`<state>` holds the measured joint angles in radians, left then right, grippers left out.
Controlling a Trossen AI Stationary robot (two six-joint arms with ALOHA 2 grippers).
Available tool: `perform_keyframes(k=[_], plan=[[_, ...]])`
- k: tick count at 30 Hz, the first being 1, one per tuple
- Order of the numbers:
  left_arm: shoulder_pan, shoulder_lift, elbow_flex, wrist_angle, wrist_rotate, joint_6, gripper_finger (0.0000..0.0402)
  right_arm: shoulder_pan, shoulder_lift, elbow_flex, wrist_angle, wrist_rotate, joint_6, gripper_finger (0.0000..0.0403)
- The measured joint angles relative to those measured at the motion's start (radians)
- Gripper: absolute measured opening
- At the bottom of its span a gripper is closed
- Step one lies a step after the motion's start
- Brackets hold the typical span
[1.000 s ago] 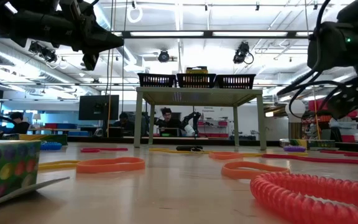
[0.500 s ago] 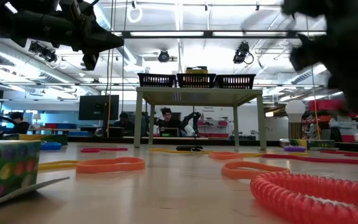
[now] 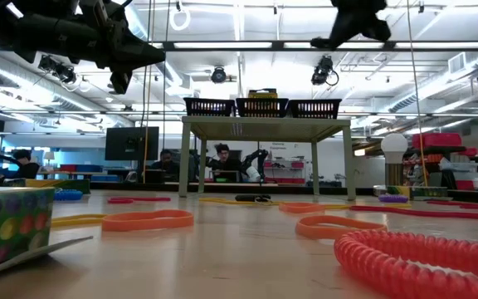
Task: Pick & Place Office Desk Supplies
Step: Put the black spring bracelet into the right black bin on the shelf, then put the orange rubberband into the left black bin on the shelf
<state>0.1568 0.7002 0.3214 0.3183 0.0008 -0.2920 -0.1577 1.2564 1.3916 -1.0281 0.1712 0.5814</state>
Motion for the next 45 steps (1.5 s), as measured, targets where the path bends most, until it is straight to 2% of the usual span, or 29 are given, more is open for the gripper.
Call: perform_keyframes(k=[3, 7, 9, 13, 21, 32, 36, 40, 45], plan=[[0.000, 0.000, 0.000, 0.000, 0.000, 0.000, 0.0009, -0.139, 0.004, 0.051, 0.015, 0.044, -0.067, 0.0010], [0.000, 0.000, 0.000, 0.000, 0.000, 0.000, 0.0009, -0.294, 0.070, 0.065, 0.052, 0.031, -0.184, 0.0010], [0.000, 0.000, 0.000, 0.000, 0.000, 0.000, 0.0009, -0.344, 0.124, 0.064, 0.058, 0.007, -0.207, 0.0010], [0.000, 0.000, 0.000, 0.000, 0.000, 0.000, 0.0009, -0.387, 0.201, 0.063, 0.057, 0.036, -0.233, 0.0010], [0.000, 0.000, 0.000, 0.000, 0.000, 0.000, 0.0009, -0.396, 0.283, 0.063, 0.096, 0.028, -0.207, 0.0026], [0.000, 0.000, 0.000, 0.000, 0.000, 0.000, 0.0009, -0.420, 0.290, 0.057, 0.130, 0.041, -0.350, 0.0146], [0.000, 0.000, 0.000, 0.000, 0.000, 0.000, 0.0009, -0.437, 0.283, 0.094, 0.097, 0.032, -0.385, 0.0169], [0.000, 0.000, 0.000, 0.000, 0.000, 0.000, 0.0009, -0.411, 0.237, 0.126, 0.087, 0.031, -0.387, 0.0153], [0.000, 0.000, 0.000, 0.000, 0.000, 0.000, 0.0009, -0.275, 0.106, 0.060, 0.186, 0.002, -0.387, 0.0077]])
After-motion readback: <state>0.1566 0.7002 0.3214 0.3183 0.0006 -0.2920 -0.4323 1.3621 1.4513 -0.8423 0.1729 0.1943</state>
